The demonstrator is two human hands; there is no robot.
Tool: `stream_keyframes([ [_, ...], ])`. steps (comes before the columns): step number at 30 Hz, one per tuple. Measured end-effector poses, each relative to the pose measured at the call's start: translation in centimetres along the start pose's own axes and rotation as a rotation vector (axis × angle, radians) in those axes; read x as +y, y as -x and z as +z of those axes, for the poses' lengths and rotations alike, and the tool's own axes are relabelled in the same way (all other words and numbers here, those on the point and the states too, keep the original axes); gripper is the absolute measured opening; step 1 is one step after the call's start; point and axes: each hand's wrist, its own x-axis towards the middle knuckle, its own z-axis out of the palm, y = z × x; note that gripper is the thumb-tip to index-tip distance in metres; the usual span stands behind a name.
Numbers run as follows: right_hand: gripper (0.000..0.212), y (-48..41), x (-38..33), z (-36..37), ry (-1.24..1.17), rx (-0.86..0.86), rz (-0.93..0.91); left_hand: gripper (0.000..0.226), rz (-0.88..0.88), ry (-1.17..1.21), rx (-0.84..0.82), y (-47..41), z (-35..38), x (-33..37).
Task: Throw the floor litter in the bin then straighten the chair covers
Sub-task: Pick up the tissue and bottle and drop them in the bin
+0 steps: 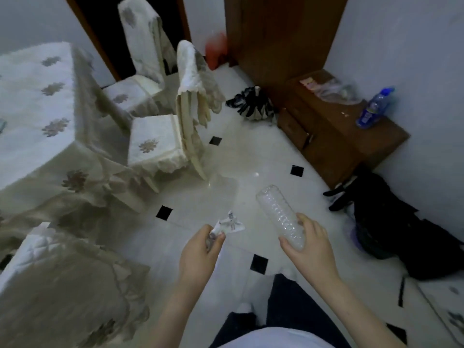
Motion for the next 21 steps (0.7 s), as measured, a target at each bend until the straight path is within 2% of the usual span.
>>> stream_keyframes([
  [7, 0.065, 6.3, 3.9, -4.7, -0.019, 0.244, 0.199, 0.029, 0.237, 0.06, -0.174, -0.4, 4.5, 4.7],
  [12, 0.063, 11.0, 8.4, -9.3, -0.044, 0.406, 0.345, 0.033, 0.396, 0.035, -0.305, 1.1, 10.2, 9.8],
  [17, 0.064, 16.4, 15.1, -14.1, -0.032, 0.49, 0.493, 0.034, 0.528, -0.032, -0.43, 5.4, 17.5, 15.3],
  [21, 0.066, 20.3, 21.4, -18.5, -0.011, 0.506, 0.579, 0.036, 0.52, -0.016, -0.521, 10.0, 24.4, 18.9],
])
